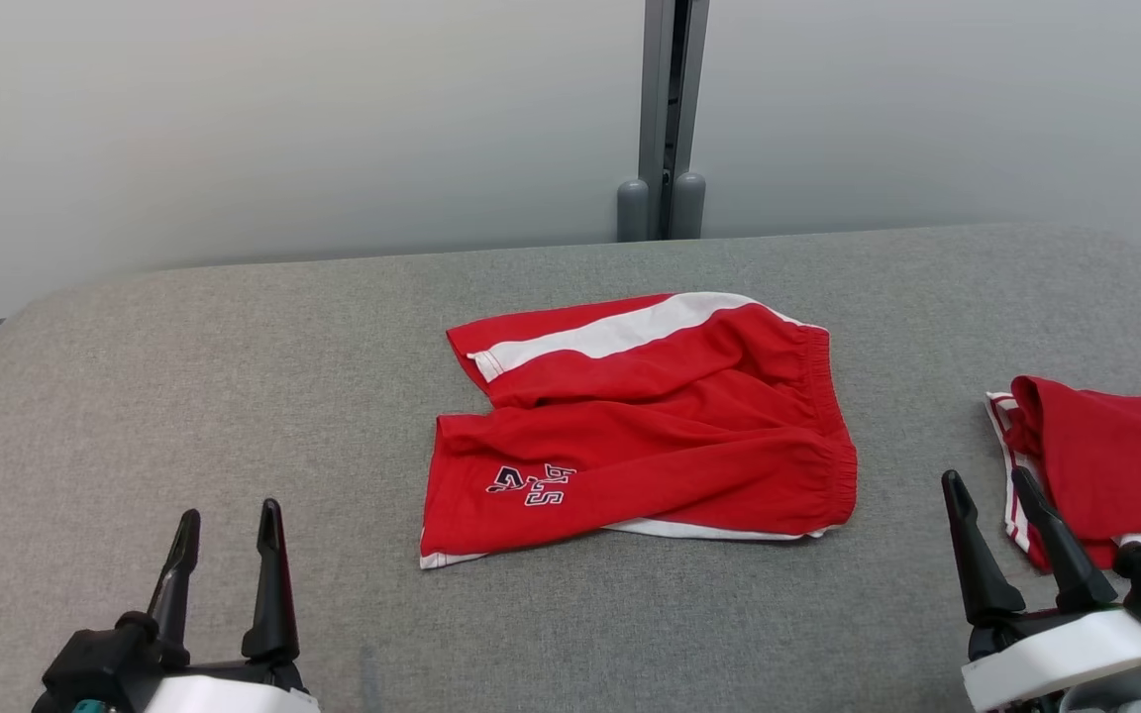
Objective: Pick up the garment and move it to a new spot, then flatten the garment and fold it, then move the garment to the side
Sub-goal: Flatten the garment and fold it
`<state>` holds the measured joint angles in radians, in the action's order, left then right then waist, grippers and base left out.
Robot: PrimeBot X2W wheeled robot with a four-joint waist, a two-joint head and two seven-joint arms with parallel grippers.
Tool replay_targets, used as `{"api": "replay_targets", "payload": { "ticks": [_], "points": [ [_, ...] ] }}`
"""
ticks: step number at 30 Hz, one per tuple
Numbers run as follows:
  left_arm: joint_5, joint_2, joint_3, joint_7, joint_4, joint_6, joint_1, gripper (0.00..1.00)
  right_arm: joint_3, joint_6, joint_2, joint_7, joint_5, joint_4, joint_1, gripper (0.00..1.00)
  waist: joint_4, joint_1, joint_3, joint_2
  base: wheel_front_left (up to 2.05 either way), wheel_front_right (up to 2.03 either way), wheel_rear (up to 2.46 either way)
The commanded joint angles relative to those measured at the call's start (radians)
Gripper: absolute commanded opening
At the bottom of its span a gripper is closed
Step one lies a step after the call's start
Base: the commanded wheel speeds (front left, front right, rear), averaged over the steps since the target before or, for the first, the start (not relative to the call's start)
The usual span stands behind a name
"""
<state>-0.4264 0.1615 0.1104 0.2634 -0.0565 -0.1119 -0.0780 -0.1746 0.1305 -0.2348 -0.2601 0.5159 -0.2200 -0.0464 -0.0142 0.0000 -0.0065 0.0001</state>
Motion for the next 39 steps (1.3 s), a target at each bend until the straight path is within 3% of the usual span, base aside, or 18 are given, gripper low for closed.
{"api": "replay_targets", "payload": {
  "ticks": [1, 19, 39],
  "points": [
    [0.024, -0.004, -0.004, 0.001, -0.016, 0.014, -0.011, 1.0, 0.015, 0.001, 0.015, -0.007, -0.024, -0.006, 0.01, 1.0, 0.001, 0.0, -0.001, -0.0001, 0.0, 0.0, 0.0],
    [0.118, -0.058, -0.036, 0.001, -0.065, 0.076, 0.028, 1.0, 0.038, 0.001, 0.055, -0.007, -0.109, -0.033, -0.022, 1.0, -0.007, 0.0, -0.003, -0.0001, 0.0, 0.0, 0.0],
    [0.139, -0.075, -0.052, 0.001, -0.094, 0.099, 0.027, 1.0, 0.023, 0.0, 0.05, -0.007, -0.102, -0.052, -0.024, 1.0, -0.013, 0.0, 0.0, -0.0001, 0.0, 0.0, 0.0]
  ]
}}
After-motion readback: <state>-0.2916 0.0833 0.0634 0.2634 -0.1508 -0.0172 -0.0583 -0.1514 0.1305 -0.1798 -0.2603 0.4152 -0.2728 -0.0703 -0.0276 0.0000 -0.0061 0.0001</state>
